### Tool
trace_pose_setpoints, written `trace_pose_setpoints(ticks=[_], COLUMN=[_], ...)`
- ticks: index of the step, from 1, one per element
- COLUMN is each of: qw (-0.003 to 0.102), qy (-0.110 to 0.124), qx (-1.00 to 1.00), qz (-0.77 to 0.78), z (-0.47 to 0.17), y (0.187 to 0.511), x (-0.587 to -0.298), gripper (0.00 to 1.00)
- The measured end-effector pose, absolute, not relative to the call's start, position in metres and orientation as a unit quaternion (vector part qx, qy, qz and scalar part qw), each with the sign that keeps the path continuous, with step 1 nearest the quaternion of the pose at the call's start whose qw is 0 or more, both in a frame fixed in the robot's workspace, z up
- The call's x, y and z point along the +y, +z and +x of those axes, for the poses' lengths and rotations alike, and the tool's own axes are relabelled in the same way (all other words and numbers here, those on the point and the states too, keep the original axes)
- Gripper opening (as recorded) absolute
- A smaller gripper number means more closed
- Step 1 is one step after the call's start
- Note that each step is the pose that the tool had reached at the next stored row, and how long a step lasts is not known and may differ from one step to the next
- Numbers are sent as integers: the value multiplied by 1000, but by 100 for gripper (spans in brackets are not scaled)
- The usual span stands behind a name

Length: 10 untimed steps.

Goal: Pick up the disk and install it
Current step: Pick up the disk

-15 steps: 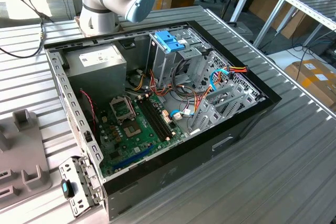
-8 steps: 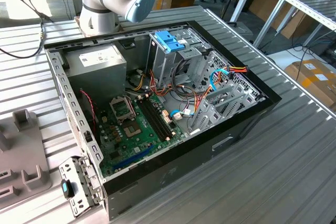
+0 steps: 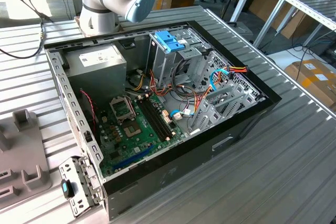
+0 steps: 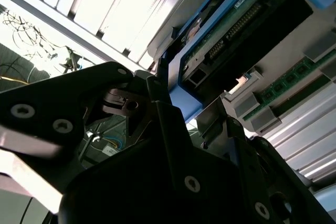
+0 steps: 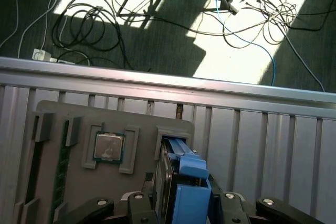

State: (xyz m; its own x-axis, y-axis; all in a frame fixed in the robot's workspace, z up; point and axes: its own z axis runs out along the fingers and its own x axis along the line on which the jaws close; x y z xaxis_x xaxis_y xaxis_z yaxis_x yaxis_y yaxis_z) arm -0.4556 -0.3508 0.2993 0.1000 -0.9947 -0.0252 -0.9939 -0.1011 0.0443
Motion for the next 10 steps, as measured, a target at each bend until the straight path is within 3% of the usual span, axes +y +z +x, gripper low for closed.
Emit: trace_pose_setpoints(ticks=[10], qw=[8], qy=[-24], qx=[-670], qz=[742], z=[-456], y=[297], x=[-351], gripper=[48])
